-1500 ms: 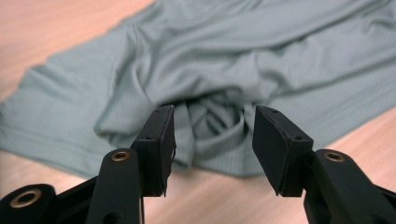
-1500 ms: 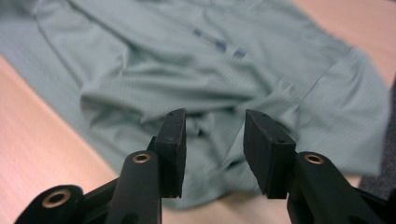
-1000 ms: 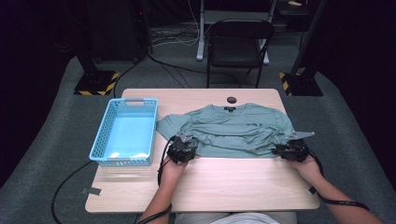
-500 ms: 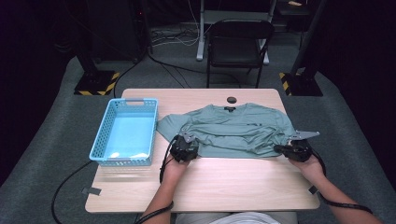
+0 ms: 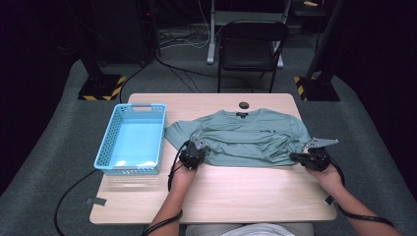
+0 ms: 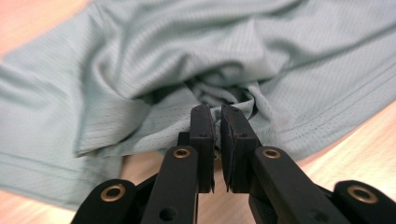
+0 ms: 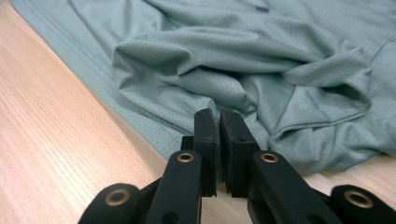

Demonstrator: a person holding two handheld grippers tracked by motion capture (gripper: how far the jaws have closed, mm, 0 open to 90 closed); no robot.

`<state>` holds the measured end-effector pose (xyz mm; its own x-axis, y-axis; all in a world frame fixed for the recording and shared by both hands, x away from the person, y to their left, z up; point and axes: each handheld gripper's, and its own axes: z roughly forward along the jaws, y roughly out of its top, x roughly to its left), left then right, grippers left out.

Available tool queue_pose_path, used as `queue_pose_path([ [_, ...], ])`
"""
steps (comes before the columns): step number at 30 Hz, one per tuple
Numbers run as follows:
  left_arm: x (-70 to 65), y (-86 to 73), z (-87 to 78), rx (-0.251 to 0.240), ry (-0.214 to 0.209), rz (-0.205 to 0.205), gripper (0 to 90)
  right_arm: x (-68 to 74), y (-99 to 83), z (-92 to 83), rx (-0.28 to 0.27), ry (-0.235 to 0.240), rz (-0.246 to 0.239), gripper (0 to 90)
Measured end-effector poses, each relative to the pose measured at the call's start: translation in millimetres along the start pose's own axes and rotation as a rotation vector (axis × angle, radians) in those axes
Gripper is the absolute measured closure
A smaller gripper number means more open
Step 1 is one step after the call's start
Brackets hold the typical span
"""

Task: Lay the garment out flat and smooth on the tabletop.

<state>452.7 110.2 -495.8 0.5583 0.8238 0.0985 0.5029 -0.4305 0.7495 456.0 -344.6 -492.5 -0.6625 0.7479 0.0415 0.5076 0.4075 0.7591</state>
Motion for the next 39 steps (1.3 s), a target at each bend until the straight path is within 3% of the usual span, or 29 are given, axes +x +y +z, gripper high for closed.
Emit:
queue_pose_path([
  [6,5.9,9.2,-32.9,-0.066,0.015,-0.006,83.9,-1.0,11.8,-18.6,-0.057,-0.016,-0.021,85.4],
  [9,6.7,16.9,-49.0,-0.088,-0.001,-0.011,83.9,-0.3,22.3,-33.0,-0.093,-0.023,-0.038,85.5],
  [13,0.8,21.3,-71.2,-0.089,-0.024,0.015,83.9,3.4,32.8,-52.7,-0.13,-0.005,-0.043,85.5],
  [16,-6.5,14.9,-84.5,-0.072,-0.058,0.02,83.9,12.4,27.4,-61.0,-0.113,0.019,-0.055,85.4],
  [20,-15.0,-1.5,-94.0,-0.05,-0.097,0.018,83.1,25.1,5.4,-67.4,-0.063,0.052,-0.061,85.3],
  [22,-17.2,-7.2,-96.0,-0.052,-0.079,0.018,78.4,29.1,-5.0,-69.6,-0.036,0.069,-0.051,84.8],
  [24,-14.7,-9.0,-95.8,-0.045,-0.074,-0.005,63.9,31.7,-12.1,-72.2,-0.018,0.071,-0.041,80.6],
  [27,-7.2,-9.7,-92.4,-0.049,-0.055,-0.045,51.5,29.0,-15.3,-76.5,-0.021,0.064,-0.018,70.1],
  [31,0.5,-8.7,-75.0,-0.021,-0.042,-0.069,48.2,17.4,-16.7,-70.6,-0.006,0.033,0.018,65.0],
  [36,7.7,-4.3,-39.0,0.039,-0.027,-0.07,45.8,8.3,-24.3,-46.3,0.07,-0.036,-0.009,59.2],
  [39,13.3,0.0,-17.9,0.051,-0.022,-0.076,45.1,2.6,-31.0,-35.7,0.096,-0.054,0.009,56.6],
])
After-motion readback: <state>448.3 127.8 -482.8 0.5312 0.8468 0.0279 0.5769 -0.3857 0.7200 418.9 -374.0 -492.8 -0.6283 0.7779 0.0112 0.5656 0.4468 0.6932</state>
